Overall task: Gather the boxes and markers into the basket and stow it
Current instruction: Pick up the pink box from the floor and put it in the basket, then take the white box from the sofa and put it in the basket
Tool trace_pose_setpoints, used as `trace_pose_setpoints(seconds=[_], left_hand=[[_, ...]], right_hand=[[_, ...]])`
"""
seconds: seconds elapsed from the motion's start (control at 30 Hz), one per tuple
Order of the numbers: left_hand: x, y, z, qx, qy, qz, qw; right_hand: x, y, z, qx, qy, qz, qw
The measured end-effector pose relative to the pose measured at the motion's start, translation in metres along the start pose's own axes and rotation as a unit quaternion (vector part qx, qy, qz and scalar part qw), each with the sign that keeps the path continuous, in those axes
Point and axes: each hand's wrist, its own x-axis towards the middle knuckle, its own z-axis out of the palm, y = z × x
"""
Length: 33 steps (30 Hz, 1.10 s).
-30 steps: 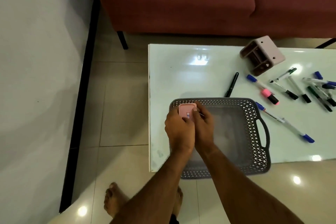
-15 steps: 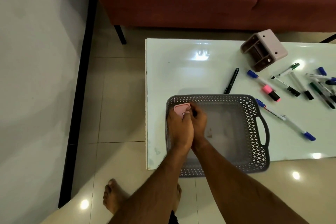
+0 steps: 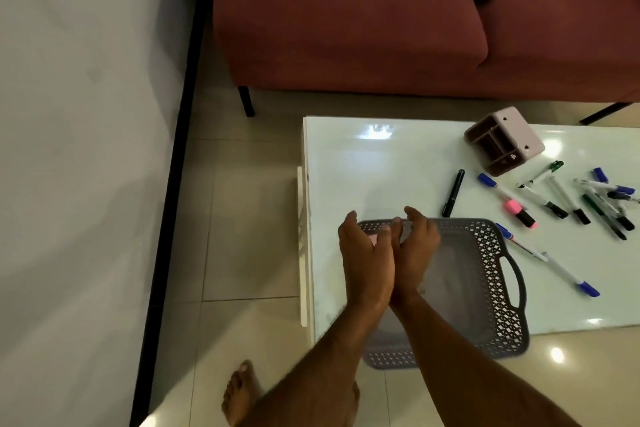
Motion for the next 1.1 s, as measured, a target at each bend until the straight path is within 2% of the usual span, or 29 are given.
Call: trace_pose_setpoints(seconds=[0.17, 0.37, 0.47, 0.57, 0.77, 1.1], left_hand=[[0.048, 0.029, -0.069, 0.138, 0.011, 0.116, 0.984], [0.137, 0.059, -0.152, 0.383, 0.041, 0.226, 0.895], [0.181, 0.08, -0.178, 0.451, 0.051, 0.271, 0.849], [0.23, 0.1, -0.191, 0.484, 0.059, 0.285, 0.825], [0.326, 0.149, -0.18, 0.498, 0.064, 0.288, 0.816], [0.464, 0.24, -0.113, 0.474, 0.046, 0.264, 0.838]], right_hand=[[0.006, -0.058, 0.026, -0.047, -0.077, -0.087, 0.992], [0.037, -0.119, 0.079, -0.138, -0.124, -0.163, 0.969], [0.067, -0.148, 0.103, -0.172, -0.122, -0.199, 0.957], [0.103, -0.172, 0.127, -0.189, -0.115, -0.226, 0.949], [0.189, -0.196, 0.181, -0.195, -0.116, -0.224, 0.948], [0.347, -0.235, 0.234, -0.173, -0.124, -0.172, 0.962]])
